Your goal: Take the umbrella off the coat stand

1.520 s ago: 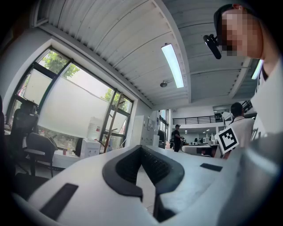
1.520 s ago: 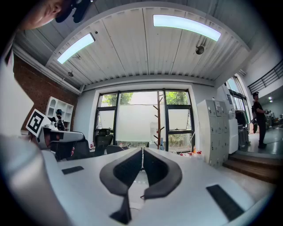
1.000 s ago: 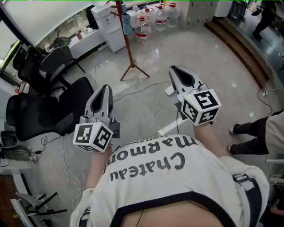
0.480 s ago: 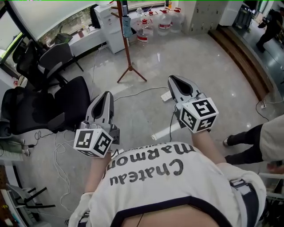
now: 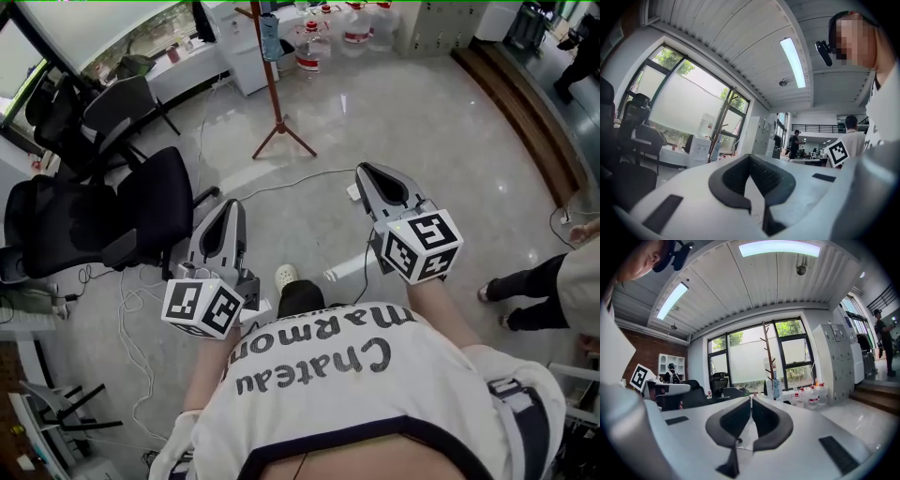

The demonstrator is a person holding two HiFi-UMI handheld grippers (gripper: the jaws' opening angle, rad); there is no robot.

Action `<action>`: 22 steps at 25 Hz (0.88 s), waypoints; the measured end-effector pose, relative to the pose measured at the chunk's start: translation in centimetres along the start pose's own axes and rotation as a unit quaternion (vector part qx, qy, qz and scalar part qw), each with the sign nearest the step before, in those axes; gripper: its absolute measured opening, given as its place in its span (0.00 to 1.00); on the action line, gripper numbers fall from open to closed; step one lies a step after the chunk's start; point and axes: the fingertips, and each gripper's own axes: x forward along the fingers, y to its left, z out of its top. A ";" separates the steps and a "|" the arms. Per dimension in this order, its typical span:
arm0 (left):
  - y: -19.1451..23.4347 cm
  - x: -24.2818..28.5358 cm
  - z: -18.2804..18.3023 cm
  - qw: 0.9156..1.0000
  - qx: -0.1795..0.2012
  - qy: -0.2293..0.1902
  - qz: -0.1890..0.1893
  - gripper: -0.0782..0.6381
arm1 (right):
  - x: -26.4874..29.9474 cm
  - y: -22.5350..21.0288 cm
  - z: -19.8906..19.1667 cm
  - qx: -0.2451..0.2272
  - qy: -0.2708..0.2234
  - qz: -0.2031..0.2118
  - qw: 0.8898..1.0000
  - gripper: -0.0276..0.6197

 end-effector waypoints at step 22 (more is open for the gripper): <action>13.9 14.8 5.9 0.997 0.008 -0.010 -0.070 0.12 | 16.7 -2.8 4.8 -0.020 -0.009 -0.060 0.998 0.09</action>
